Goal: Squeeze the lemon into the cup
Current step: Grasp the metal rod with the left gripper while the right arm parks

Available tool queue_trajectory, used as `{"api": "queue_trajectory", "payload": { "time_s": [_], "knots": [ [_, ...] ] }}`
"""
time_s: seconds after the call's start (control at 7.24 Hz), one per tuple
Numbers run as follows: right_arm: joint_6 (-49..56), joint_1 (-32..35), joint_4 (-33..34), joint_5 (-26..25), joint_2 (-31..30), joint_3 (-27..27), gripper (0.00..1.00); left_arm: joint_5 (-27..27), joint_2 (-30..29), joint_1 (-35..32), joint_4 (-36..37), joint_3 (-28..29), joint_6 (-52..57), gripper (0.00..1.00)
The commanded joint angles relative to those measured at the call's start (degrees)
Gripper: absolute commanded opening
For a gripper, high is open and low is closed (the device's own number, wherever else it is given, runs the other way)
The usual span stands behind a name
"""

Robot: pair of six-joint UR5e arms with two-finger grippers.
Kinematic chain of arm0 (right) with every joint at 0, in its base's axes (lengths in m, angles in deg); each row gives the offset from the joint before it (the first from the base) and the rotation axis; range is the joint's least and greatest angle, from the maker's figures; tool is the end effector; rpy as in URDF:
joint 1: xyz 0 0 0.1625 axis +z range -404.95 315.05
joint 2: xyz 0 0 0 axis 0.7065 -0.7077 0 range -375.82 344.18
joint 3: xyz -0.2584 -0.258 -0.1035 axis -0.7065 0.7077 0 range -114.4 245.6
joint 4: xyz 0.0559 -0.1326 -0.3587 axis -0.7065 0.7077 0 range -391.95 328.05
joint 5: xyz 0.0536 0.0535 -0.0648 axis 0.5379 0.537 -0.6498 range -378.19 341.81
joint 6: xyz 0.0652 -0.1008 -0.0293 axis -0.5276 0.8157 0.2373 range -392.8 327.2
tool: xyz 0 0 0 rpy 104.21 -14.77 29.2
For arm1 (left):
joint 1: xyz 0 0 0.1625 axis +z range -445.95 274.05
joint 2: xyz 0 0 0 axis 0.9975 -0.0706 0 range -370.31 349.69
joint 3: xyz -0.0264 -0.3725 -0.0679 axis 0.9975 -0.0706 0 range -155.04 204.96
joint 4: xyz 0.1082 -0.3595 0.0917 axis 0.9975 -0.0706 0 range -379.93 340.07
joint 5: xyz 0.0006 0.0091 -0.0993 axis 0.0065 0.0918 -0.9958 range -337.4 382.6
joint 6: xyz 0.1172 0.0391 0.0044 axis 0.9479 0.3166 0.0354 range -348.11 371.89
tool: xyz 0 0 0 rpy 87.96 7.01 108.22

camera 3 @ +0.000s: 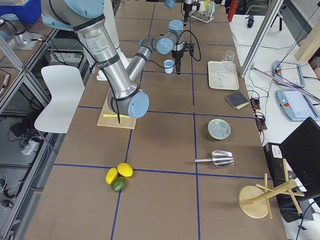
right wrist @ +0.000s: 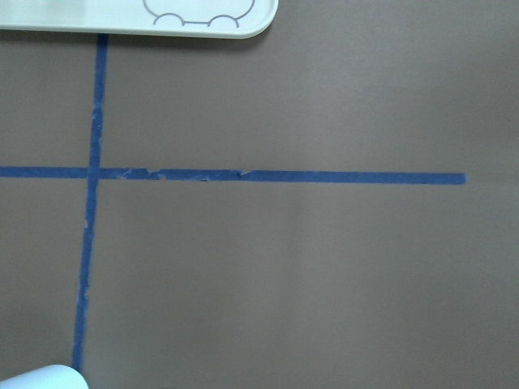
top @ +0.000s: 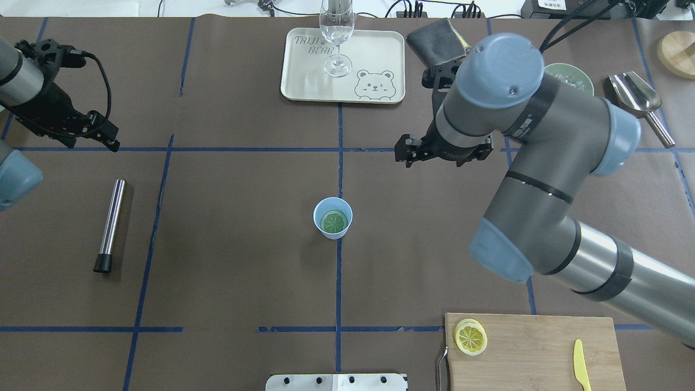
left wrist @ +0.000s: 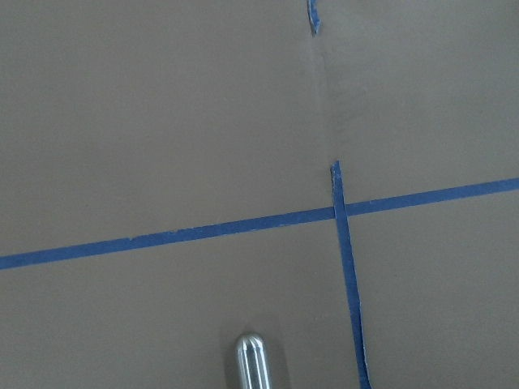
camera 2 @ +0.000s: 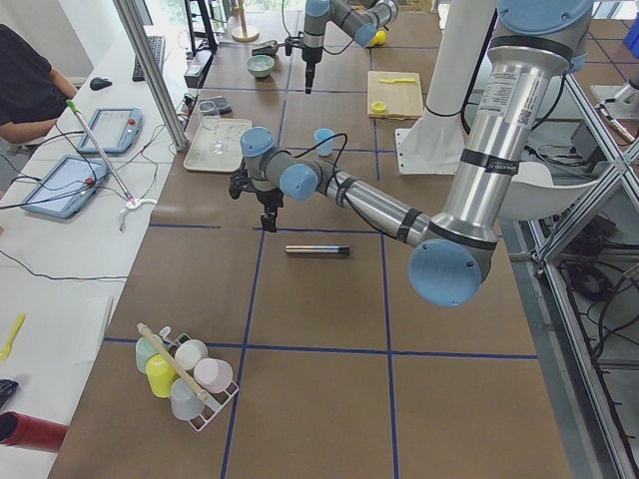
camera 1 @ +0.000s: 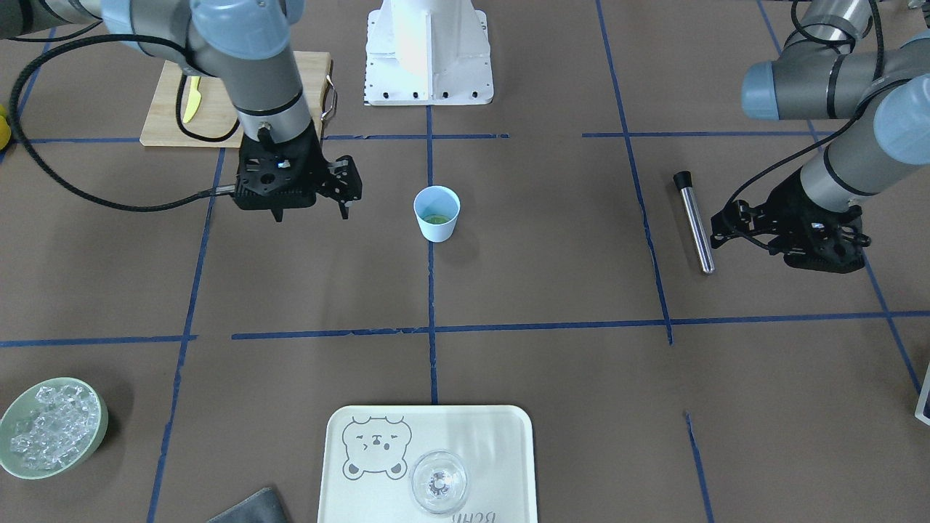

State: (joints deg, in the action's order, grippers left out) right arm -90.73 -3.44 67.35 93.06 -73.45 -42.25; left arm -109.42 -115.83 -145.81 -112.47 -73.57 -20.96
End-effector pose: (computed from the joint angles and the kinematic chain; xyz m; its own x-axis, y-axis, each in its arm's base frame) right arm -0.3802 -0.4548 0.2260 0.7130 -0.0297 0.7005 -0.0724 0.9906 0.1157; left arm 0.2391 -0.5123 0.4179 0.6569 0.1116 -0.7457 -0.1103 0.9926 0.0513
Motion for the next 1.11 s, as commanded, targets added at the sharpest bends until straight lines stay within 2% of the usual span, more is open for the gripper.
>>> {"api": "queue_trajectory", "payload": {
  "time_s": [0.0, 0.41, 0.69, 0.97],
  "knots": [
    [14.79, 10.64, 0.03, 7.1, -5.53, -0.18, 1.0, 0.01, 1.44, 1.93, 2.89, 0.35, -0.81, 1.0],
    [32.65, 22.96, 0.11, 14.06, -12.31, 0.17, 1.0, 0.01, 2.33, 7.81, 2.2, 2.98, -4.13, 1.0],
    [36.3, 26.59, 0.11, 17.22, -14.25, 0.35, 1.0, -0.08, 2.42, 9.24, 2.1, 3.43, -4.86, 1.0],
    [36.48, 27.13, 0.03, 17.59, -14.17, 0.35, 1.0, -0.08, 1.9, 9.33, 1.93, 4.91, -4.68, 1.0]
  ]
}}
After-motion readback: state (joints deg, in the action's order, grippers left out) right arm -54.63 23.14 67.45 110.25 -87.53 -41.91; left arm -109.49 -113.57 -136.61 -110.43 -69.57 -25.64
